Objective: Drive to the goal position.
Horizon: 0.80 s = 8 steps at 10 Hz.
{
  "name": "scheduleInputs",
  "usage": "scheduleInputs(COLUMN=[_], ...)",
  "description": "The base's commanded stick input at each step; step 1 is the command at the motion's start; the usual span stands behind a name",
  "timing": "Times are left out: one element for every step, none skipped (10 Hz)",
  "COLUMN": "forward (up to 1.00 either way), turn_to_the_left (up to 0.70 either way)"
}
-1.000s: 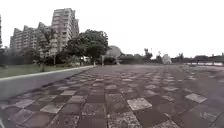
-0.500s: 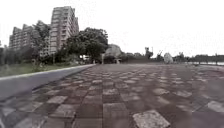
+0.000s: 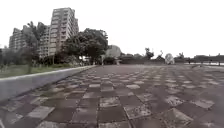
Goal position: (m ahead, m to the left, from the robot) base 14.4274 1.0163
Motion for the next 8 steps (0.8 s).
scheduleInputs(forward=[1.0,1.0,1.0,1.0,1.0,1.0,1.0,1.0], turn_to_the_left=[0.0,0.0,0.0,0.0,0.0,0.0,0.0,0.0])
